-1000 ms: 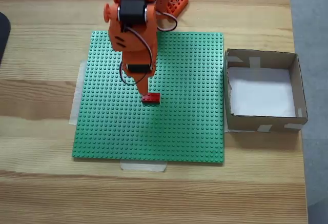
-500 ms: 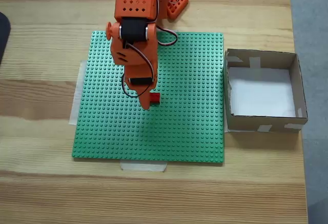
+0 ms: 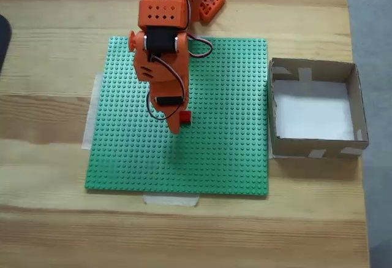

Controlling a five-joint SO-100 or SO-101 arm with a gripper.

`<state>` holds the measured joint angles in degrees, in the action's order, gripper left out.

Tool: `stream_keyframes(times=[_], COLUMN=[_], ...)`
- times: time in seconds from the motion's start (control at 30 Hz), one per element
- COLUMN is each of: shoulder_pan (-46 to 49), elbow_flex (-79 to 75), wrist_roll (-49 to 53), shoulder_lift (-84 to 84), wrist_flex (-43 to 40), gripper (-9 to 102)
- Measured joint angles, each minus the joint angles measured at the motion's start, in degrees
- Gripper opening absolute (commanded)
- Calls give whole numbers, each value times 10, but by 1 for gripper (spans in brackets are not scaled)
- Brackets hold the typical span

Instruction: Pick the red lego block and put it in the box.

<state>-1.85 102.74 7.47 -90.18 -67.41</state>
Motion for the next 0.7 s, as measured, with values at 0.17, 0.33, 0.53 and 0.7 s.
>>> stream_keyframes(times=[0.17, 0.33, 0.53, 0.7], shoulder_pan=[0, 0, 0, 0], elbow_flex=[0, 0, 0, 0], wrist_roll=[0, 0, -1, -1], shoulder_lift=[5, 13, 17, 20], wrist_flex=[7, 16, 28, 40], gripper=[30, 28, 24, 20])
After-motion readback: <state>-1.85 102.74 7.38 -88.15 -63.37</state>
